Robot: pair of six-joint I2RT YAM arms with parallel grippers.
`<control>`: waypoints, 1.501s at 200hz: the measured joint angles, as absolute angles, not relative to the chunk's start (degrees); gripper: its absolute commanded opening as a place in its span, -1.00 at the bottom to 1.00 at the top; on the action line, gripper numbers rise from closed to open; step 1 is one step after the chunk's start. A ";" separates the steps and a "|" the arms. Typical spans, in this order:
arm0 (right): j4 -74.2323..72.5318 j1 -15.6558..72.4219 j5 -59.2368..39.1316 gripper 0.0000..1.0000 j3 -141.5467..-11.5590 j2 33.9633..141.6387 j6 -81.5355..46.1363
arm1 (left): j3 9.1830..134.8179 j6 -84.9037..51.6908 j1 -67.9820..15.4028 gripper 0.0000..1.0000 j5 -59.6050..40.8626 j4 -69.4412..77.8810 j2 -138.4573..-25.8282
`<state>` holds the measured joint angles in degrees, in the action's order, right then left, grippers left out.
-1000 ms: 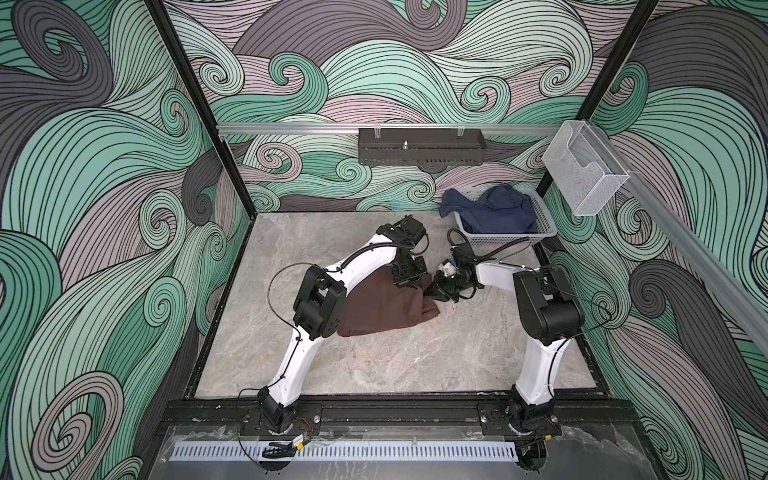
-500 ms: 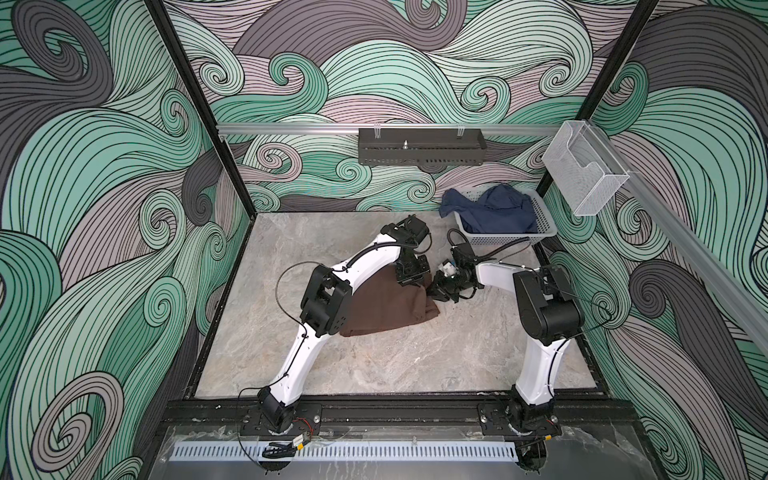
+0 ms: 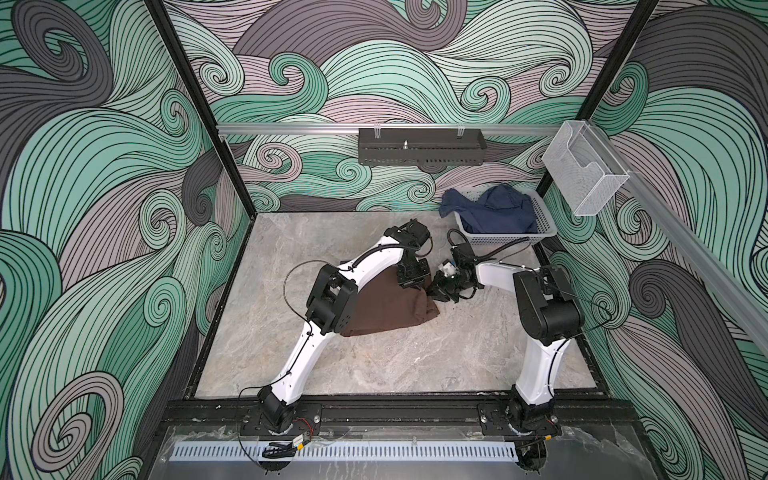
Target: Fold and stack the trousers
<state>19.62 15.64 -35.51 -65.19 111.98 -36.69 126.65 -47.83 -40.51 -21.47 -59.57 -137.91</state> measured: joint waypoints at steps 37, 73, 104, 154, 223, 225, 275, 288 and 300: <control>23.00 14.70 -30.65 -0.08 -64.99 108.12 -37.26 | 126.23 -47.59 -39.72 0.02 -20.82 -58.35 -136.90; 28.97 11.79 -26.02 -0.05 -68.10 101.32 -36.47 | 121.47 -46.96 -37.08 0.18 -20.60 -55.61 -128.62; 30.09 13.30 -27.00 -0.21 -72.86 97.91 -35.05 | 112.07 -45.87 -32.99 0.21 -21.12 -51.27 -116.49; 27.03 22.02 -34.50 -0.48 -74.46 103.00 -34.96 | 87.96 -44.84 -24.36 0.21 -26.02 -41.80 -107.68; 25.61 13.54 -34.89 -0.52 -66.19 110.41 -33.61 | 75.92 -34.98 -18.76 0.22 -27.66 -42.81 -109.47; 25.58 13.41 -34.89 -0.52 -66.13 110.61 -33.47 | 75.92 -34.63 -18.70 0.22 -27.66 -42.85 -109.62; 23.44 13.56 -36.62 -0.51 -64.14 111.35 -31.83 | 75.20 -28.47 -18.24 0.25 -26.22 -44.36 -111.68; 23.49 13.96 -36.27 -0.50 -64.14 111.26 -31.48 | 75.20 -27.35 -18.24 0.26 -25.82 -44.97 -111.68; 23.57 14.52 -36.03 -0.51 -64.18 111.22 -31.27 | 75.26 -26.33 -18.24 0.27 -25.02 -45.67 -111.68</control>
